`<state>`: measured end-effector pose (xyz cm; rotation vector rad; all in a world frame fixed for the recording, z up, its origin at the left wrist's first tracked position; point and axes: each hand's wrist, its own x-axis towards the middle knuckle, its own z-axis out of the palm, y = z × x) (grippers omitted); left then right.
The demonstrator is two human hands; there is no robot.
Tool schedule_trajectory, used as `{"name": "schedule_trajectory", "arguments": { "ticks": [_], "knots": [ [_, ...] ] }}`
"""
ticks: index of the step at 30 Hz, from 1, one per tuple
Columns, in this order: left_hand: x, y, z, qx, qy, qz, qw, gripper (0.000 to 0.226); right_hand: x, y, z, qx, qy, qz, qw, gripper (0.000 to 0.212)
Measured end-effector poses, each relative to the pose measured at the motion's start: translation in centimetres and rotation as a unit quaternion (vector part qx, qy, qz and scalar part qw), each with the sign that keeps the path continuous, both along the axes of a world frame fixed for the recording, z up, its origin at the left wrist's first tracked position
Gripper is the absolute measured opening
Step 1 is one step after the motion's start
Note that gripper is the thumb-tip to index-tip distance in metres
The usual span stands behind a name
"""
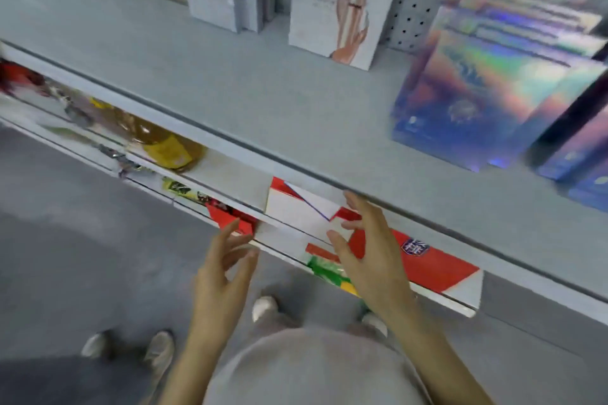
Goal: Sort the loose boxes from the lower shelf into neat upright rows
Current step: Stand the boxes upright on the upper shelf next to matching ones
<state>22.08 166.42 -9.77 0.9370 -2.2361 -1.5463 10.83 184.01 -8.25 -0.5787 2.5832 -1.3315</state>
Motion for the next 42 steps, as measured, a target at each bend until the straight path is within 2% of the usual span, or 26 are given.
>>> {"name": "schedule_trajectory", "arguments": {
  "ticks": [3,9,15,20,27,33,38,42],
  "knots": [
    [2.9,-6.8,1.1,-0.036,-0.008,0.031,0.999,0.047,1.7,-7.2,0.2,-0.001,-0.023,0.046,0.999,0.06],
    [6.1,-16.7,3.9,-0.111,-0.035,0.032,0.993,0.056,3.9,-18.7,2.4,0.01,-0.021,0.141,0.99,0.059],
    [8.1,-22.2,2.8,-0.055,-0.035,0.087,0.994,0.057,3.9,-27.2,2.6,0.036,-0.042,0.211,0.976,0.063],
    [7.8,-29.2,2.1,-0.032,-0.03,0.122,0.992,0.055,2.6,-36.0,1.8,0.047,-0.039,0.246,0.967,0.054],
    [5.2,-46.5,2.2,-0.092,-0.042,0.16,0.982,0.045,-1.0,-53.9,0.7,0.022,-0.027,0.292,0.956,0.049],
    [3.9,-61.9,5.9,-0.137,-0.04,0.17,0.975,0.046,-3.5,-70.4,3.5,-0.002,-0.026,0.327,0.945,0.05],
    [4.6,-70.8,5.1,-0.077,-0.013,0.239,0.968,0.043,-4.0,-80.7,4.7,0.026,-0.02,0.358,0.933,0.053],
    [4.7,-77.9,3.5,-0.041,-0.025,0.21,0.977,0.039,-3.5,-88.0,4.1,0.035,-0.048,0.335,0.94,0.05]
  ]
}}
